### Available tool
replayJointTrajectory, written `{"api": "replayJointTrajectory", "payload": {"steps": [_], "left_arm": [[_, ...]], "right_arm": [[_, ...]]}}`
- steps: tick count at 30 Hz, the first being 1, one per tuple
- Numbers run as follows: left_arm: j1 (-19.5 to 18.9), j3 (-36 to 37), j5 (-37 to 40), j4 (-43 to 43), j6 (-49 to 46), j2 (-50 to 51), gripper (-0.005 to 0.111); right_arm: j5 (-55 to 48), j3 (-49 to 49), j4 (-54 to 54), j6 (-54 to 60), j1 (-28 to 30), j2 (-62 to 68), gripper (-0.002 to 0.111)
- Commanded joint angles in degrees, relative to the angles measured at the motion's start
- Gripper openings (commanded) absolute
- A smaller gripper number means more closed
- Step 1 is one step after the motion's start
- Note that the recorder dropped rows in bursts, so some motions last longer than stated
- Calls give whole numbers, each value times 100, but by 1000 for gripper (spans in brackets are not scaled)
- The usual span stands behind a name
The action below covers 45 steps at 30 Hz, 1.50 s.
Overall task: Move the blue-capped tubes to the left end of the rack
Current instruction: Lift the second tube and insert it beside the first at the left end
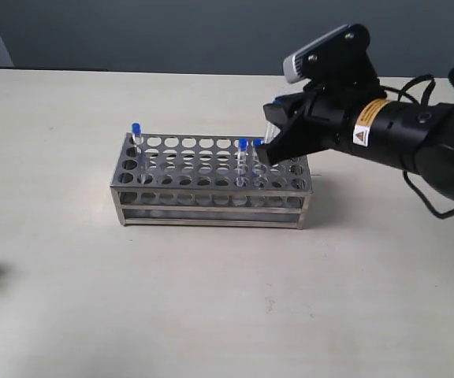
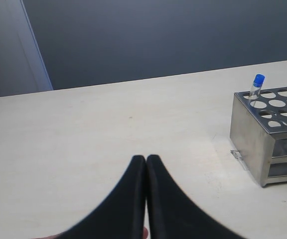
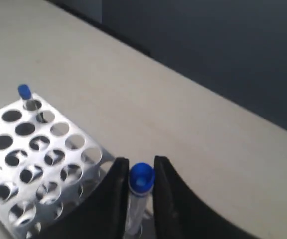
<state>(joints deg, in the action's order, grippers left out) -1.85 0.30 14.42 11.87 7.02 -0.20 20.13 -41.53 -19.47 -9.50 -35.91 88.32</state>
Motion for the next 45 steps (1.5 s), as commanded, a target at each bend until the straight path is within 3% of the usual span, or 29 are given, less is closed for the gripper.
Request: {"api": "replayJointTrajectory", "payload": {"steps": [1,17,45], "left_arm": [[25,-30,-69,-27,4,20,1],[25,-30,-69,-27,4,20,1],[25,-30,-69,-27,4,20,1]], "right_arm": [[13,-423,-2,47,-45,-169,-1],[-367,-2754,-209,25,-1682,1877,-1],[-564,-3018,-320,-56,-1741,2789,-1]]}}
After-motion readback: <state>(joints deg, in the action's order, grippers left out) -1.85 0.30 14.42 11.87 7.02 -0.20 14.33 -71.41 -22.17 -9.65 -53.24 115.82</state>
